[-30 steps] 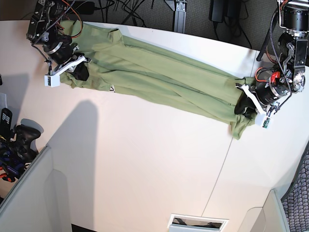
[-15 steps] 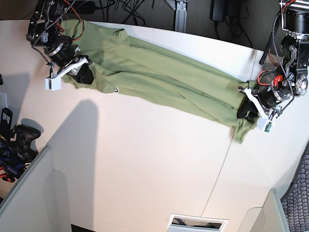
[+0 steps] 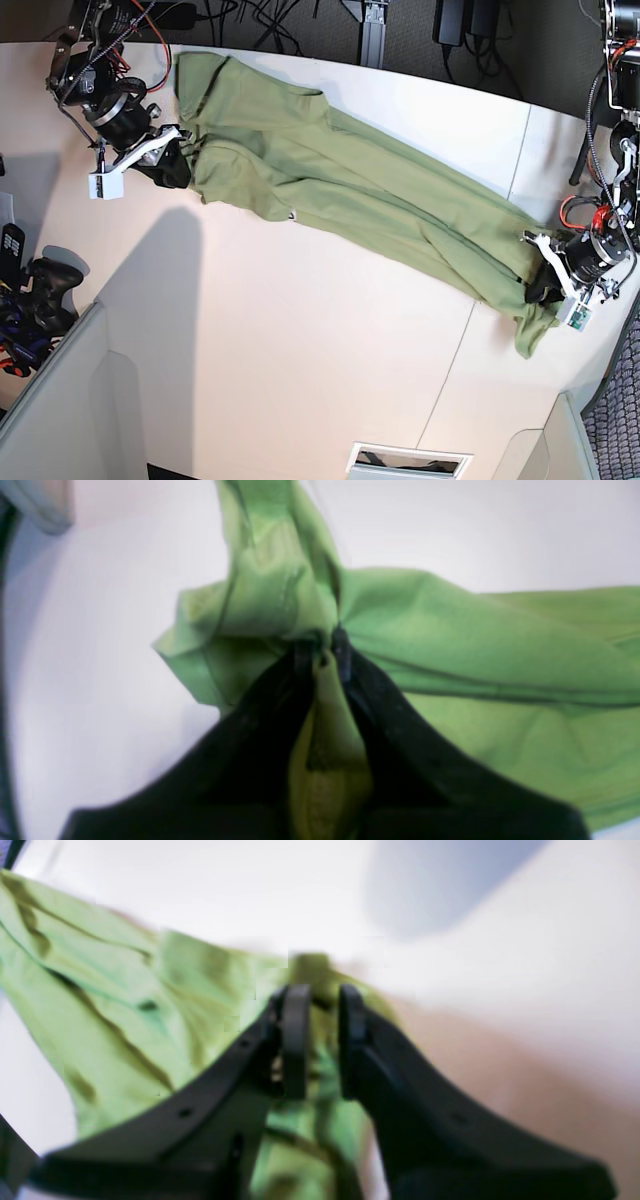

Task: Layout the t-shirt on the table in an organized manner, then fold the t-shirt properly
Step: 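Carry the hem end with the left gripper toward the right gripper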

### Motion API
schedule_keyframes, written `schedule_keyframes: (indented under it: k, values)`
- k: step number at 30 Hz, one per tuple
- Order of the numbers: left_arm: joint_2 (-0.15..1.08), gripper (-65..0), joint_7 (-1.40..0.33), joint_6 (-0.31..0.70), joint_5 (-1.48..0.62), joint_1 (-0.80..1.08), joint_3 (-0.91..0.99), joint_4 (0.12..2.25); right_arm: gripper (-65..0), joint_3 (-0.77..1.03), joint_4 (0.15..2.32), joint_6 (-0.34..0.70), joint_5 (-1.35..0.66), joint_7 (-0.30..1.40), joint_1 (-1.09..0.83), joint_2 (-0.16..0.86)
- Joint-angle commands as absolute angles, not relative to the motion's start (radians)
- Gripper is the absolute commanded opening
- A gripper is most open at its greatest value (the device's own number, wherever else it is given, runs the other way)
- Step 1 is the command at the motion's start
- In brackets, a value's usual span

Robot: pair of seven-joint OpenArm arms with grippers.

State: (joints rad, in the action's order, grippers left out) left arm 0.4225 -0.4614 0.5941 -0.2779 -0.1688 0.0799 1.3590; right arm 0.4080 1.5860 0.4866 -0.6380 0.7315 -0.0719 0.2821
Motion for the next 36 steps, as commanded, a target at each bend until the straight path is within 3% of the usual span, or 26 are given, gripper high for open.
schedule_keyframes:
  k: [1,9,15,22,29,31,36]
  values:
    - [0.445,-65.0,-0.43,0.587,-0.282,-0.204,0.086,1.373,-53.7,0.413,1.605,0.49,-0.654,0.711,-0.061,0.296]
    - [0.447,-65.0,-0.484,0.622,-0.327,-0.17,0.052,1.544,-53.7,0.414,1.605,0.49,-0.644,0.707,-0.061,0.26]
    - [0.426,-65.0,-0.55,0.621,-0.339,-0.113,-0.13,1.764,-53.7,0.419,1.605,0.49,-0.635,0.707,-0.061,0.22]
    - [0.331,-65.0,-0.547,0.616,-0.238,-0.113,-0.319,1.747,-53.7,0.426,1.605,0.49,-0.628,0.707,-0.062,0.215]
    - [0.259,-65.0,-0.505,0.615,-0.25,-0.113,-0.34,1.609,-53.7,0.426,1.605,0.49,-0.628,0.707,-0.062,0.215]
    - [0.249,-64.5,-0.489,0.657,-0.279,-0.113,-0.34,1.581,-53.7,0.426,1.605,0.49,-0.628,0.707,-0.062,0.215]
    - [0.249,-34.7,-0.49,0.678,-0.373,-0.111,-0.341,1.575,-53.7,0.426,1.605,0.49,-0.628,0.707,-0.062,0.215]
